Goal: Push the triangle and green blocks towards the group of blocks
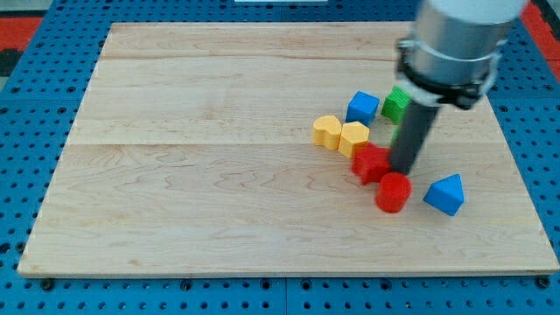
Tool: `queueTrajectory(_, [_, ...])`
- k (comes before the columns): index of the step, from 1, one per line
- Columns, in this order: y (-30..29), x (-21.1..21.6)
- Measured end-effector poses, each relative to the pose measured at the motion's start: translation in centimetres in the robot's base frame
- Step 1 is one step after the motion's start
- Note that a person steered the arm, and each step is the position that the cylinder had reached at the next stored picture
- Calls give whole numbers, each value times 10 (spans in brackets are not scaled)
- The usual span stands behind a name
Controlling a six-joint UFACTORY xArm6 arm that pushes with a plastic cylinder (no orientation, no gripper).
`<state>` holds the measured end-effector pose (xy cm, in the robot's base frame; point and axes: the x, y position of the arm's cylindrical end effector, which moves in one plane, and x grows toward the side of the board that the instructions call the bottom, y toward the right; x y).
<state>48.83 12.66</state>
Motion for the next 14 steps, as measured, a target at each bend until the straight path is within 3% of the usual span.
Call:
queueTrajectory(2, [139, 0])
queueTrajectory(3, [123, 50])
queueTrajectory(4, [54, 50])
queueTrajectory(5, [63, 39])
queueTrajectory(6, [120, -41])
queueTrajectory(7, [129, -134])
queueTrajectory(8, [58, -158])
queueTrajectory(9, [33, -83])
queueTrajectory(10, [16, -40])
queueTrajectory(12, [35, -94])
queueTrajectory(13, [84, -59])
queueTrajectory(14, [37, -27])
